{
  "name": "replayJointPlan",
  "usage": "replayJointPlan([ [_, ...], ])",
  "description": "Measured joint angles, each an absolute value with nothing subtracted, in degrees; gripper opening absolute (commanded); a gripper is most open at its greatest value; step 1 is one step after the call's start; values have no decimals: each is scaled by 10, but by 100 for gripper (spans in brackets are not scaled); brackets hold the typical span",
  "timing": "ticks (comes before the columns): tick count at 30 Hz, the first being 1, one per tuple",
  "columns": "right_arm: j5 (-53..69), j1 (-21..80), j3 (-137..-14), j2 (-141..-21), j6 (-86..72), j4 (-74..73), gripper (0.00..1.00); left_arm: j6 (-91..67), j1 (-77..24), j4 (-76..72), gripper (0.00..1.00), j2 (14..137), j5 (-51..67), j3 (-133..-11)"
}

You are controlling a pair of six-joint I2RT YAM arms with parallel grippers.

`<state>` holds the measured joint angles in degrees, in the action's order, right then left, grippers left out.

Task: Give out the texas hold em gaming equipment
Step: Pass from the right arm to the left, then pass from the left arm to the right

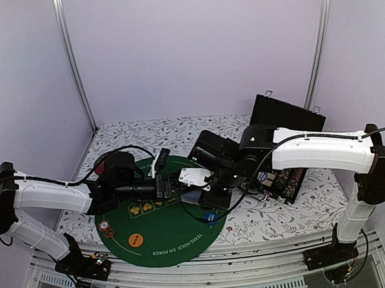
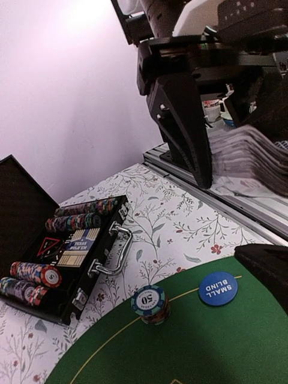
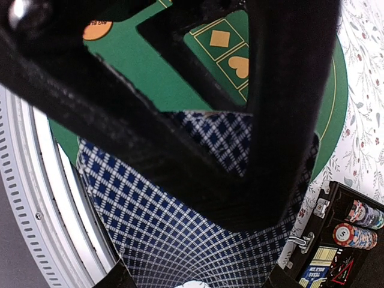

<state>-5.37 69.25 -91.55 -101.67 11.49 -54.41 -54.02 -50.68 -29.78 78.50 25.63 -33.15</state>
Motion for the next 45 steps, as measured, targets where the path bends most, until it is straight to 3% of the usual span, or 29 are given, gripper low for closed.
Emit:
replayJointPlan([
  [6,-72,694,-915,-1018,118,-544,46,-527,-512,-302,24,795,283,-343],
  [9,-79,694,-916,-1018,120,-548,45,-520,-513,-304,0,801,292,-347],
  [11,-83,696,-916,-1018,121,-554,47,-509,-514,-301,0,806,297,-349],
  [13,-84,697,-916,-1018,121,-557,64,-501,-514,-302,0,810,302,-351],
  [15,-86,697,-913,-1015,122,-553,97,-500,-514,-305,0,810,304,-351],
  [16,-88,697,-903,-1009,125,-541,99,-502,-514,-309,0,807,304,-352],
  [27,-32,697,-568,-736,259,-183,99,-497,-521,-319,0,713,289,-338],
  [36,-29,697,-538,-769,333,-17,99,-497,-521,-322,0,709,286,-338],
  [45,-42,697,-538,-809,345,35,79,-497,-521,-322,0,709,286,-338],
])
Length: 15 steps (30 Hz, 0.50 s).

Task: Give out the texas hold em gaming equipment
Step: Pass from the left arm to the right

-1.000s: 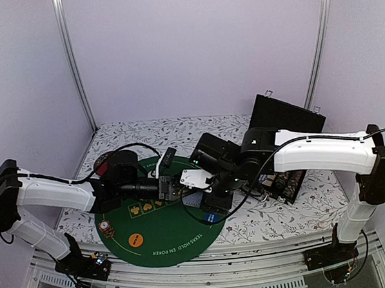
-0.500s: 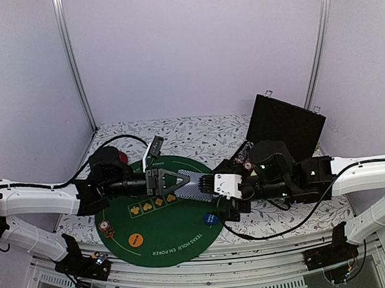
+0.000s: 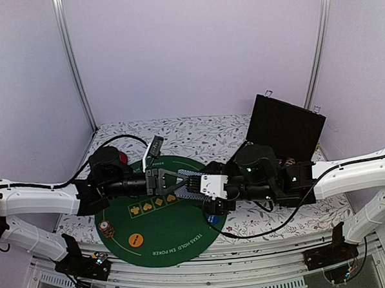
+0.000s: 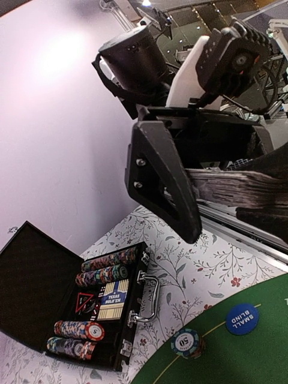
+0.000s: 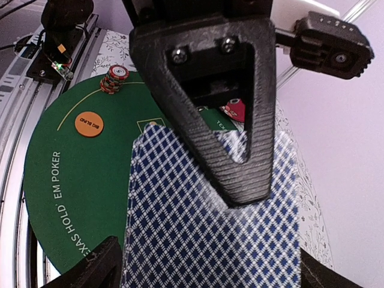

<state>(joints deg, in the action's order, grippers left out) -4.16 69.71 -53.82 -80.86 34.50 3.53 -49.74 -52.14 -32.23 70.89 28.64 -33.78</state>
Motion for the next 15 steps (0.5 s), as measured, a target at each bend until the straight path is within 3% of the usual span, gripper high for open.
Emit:
replayJointPlan([
  [11,-53,697,-538,-818,350,39,54,-494,-521,-315,0,709,280,-338],
  [15,-54,697,-538,-818,347,37,53,-491,-521,-310,1,709,277,-337],
])
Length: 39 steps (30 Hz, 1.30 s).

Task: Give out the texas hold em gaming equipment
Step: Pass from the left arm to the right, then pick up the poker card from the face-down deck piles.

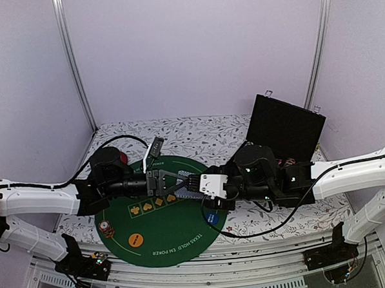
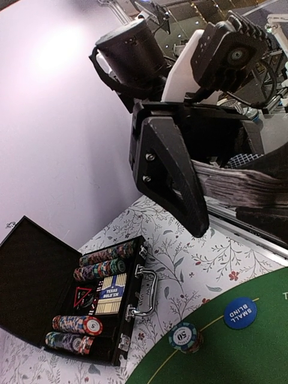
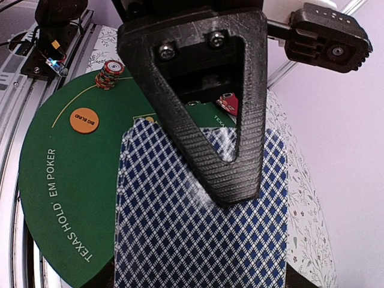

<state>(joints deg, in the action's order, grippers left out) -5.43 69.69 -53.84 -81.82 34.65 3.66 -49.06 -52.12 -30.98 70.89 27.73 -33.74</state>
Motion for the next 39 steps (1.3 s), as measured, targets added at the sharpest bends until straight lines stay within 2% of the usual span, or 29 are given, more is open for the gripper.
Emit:
replayJointPlan([
  [2,-54,697,-539,-818,345,34,52,-490,-521,-309,19,709,275,-337],
  [5,-54,697,-541,-818,344,29,52,-486,-521,-306,35,709,274,-338],
  [21,-82,695,-544,-818,334,-5,50,-417,-522,-80,39,696,187,-419],
  [26,-84,695,-544,-818,334,-8,49,-405,-522,-51,50,681,170,-419],
  [28,-84,695,-544,-818,334,-8,49,-403,-522,-48,47,681,170,-419],
  [30,-84,695,-544,-818,334,-8,48,-400,-522,-47,37,681,173,-420],
  [33,-84,695,-544,-818,334,-9,48,-396,-522,-48,30,682,180,-425],
  [39,-84,694,-544,-818,334,-9,47,-389,-522,-38,23,670,182,-429],
])
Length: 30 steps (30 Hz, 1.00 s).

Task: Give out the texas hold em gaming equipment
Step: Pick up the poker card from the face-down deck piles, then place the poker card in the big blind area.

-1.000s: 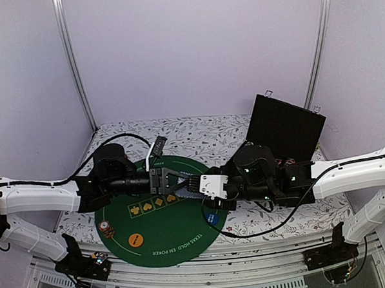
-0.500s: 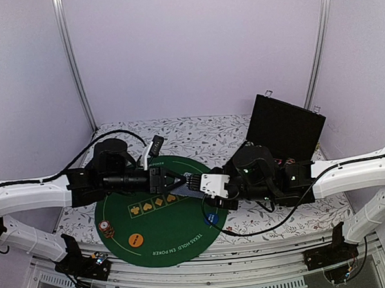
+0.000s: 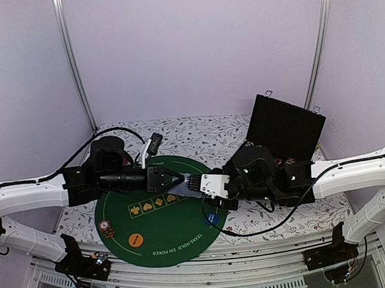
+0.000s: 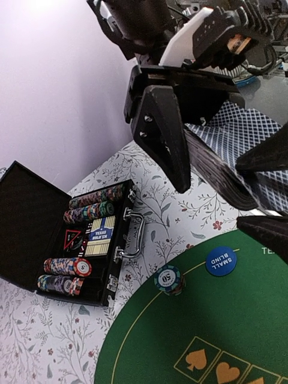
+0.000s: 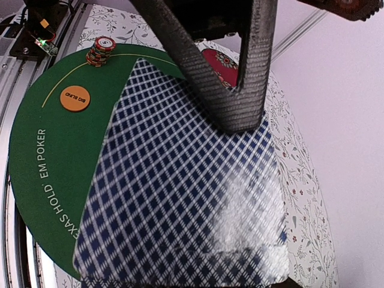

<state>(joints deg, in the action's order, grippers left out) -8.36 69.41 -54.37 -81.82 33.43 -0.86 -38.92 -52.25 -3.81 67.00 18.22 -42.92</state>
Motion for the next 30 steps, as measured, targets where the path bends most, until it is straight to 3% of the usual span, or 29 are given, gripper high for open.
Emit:
replayJointPlan([
  [3,-83,693,-544,-818,334,-9,47,-387,-522,-29,20,655,175,-429],
  [7,-82,692,-544,-818,334,-9,46,-385,-522,-18,4,641,171,-429],
  [9,-82,692,-544,-818,334,-10,46,-384,-522,-16,0,640,170,-429],
  [30,-69,669,-544,-804,324,-14,44,-351,-511,43,0,577,162,-449],
])
